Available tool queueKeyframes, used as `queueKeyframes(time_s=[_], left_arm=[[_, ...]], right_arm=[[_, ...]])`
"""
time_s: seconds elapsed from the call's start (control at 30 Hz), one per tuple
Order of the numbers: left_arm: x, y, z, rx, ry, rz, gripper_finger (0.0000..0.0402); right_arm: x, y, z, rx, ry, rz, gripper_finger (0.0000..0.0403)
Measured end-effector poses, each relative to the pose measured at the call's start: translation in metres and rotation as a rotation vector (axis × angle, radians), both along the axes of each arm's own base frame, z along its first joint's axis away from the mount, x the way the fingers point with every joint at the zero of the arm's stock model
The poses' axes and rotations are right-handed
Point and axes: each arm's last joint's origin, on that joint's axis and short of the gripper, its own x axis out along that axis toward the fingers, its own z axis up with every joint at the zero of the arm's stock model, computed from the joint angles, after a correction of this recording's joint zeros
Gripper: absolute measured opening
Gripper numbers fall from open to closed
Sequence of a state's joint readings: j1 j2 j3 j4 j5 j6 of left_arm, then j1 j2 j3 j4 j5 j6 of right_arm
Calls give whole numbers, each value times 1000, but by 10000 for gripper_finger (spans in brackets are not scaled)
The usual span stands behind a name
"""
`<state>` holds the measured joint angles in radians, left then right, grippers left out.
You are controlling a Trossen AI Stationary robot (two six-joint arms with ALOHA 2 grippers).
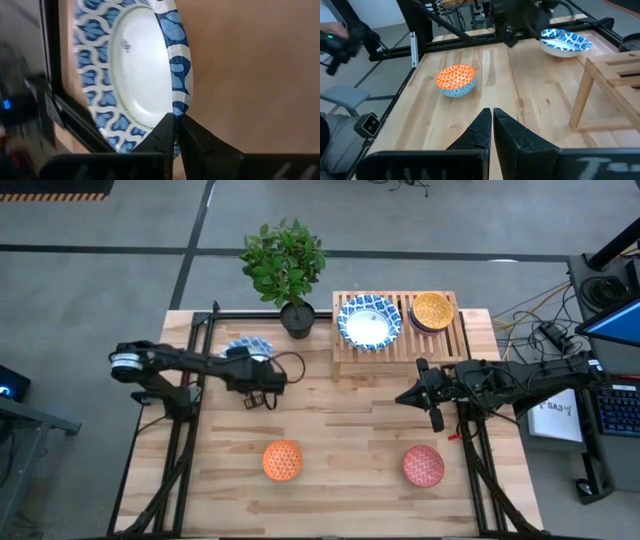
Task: Place and stack bowls onto a shelf
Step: Stack the white bowl on top of the white bowl on the shelf
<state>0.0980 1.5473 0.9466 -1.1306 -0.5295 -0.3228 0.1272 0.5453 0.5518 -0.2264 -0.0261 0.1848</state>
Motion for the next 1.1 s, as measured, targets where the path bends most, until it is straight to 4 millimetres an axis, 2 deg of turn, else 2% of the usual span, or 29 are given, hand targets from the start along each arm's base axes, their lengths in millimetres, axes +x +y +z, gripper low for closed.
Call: queueKeyframes(time_s=[0.2, 0.5, 0.67, 0.9, 1.1], left_arm=[[10, -34, 44, 7, -166, -149, 0], [33, -72, 131, -1, -469, -352, 0], [49, -90, 162, 54, -605, -537, 0], [73, -91, 181, 311, -699, -712, 0], [99, -82, 179, 450, -695, -794, 0]], right_arm=[[0, 0, 0, 0, 0, 0, 9], [0, 0, 0, -1, -1, 2, 9], [0, 2, 0, -1, -1, 20, 9], [-1, 6, 1, -12, -9, 53, 9], [-1, 7, 1, -11, -11, 57, 9]])
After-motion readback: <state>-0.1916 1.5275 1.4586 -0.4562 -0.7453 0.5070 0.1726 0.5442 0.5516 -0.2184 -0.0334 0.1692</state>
